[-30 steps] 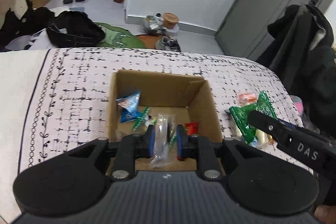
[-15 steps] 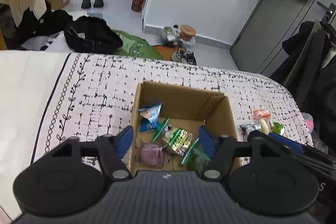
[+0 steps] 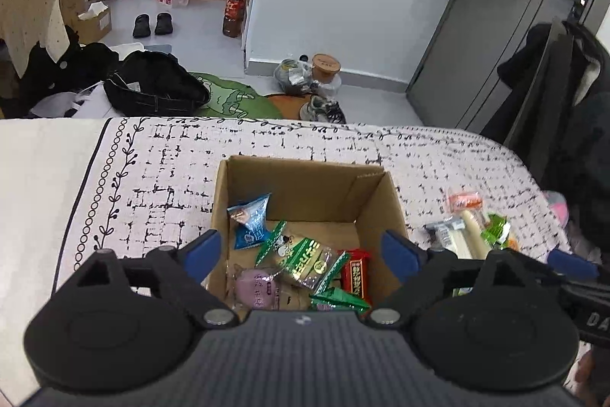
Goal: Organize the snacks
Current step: 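Move both open tools from the box back toward the snack pile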
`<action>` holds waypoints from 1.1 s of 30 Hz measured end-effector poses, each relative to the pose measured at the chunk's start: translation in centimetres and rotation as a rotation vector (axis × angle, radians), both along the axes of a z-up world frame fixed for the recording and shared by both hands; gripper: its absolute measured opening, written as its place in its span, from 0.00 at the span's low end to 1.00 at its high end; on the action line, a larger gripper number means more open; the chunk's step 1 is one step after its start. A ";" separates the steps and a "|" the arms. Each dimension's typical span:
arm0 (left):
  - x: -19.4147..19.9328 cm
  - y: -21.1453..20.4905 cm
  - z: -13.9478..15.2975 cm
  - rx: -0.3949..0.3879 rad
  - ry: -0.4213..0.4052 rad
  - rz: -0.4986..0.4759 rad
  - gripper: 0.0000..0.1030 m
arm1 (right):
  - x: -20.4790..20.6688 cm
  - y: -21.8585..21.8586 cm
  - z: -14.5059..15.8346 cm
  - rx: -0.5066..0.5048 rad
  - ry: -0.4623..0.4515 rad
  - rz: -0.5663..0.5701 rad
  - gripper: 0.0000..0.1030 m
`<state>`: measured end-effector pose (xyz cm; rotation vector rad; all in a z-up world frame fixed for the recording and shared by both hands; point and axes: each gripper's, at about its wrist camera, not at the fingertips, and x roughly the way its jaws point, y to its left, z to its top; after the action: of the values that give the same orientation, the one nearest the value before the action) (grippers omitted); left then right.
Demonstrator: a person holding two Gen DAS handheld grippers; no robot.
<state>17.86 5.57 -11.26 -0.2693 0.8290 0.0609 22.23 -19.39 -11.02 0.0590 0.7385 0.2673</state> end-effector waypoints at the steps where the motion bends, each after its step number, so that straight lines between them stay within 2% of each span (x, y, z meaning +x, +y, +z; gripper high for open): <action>1: 0.0 -0.1 0.0 -0.003 0.003 -0.003 0.88 | -0.1 -0.3 -0.1 -0.002 0.001 -0.006 1.00; 7: 0.0 -1.2 -0.3 -0.073 0.005 -0.060 0.88 | -0.4 -2.2 -0.2 -0.018 0.010 -0.041 1.00; 16: 0.1 -3.2 0.2 -0.063 -0.032 -0.097 0.88 | -0.8 -5.0 -0.3 -0.016 0.020 -0.094 1.00; 24: 0.5 -4.9 0.6 -0.014 -0.041 -0.129 0.88 | -1.2 -6.6 -0.6 -0.010 0.027 -0.122 1.00; 33: 1.3 -7.5 0.7 -0.010 -0.008 -0.204 0.89 | -1.1 -8.9 -1.2 0.029 0.062 -0.148 1.00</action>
<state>19.13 -1.94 -10.55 -0.1930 0.8450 -0.1347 21.10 -28.30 -12.26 0.1496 0.7879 0.1354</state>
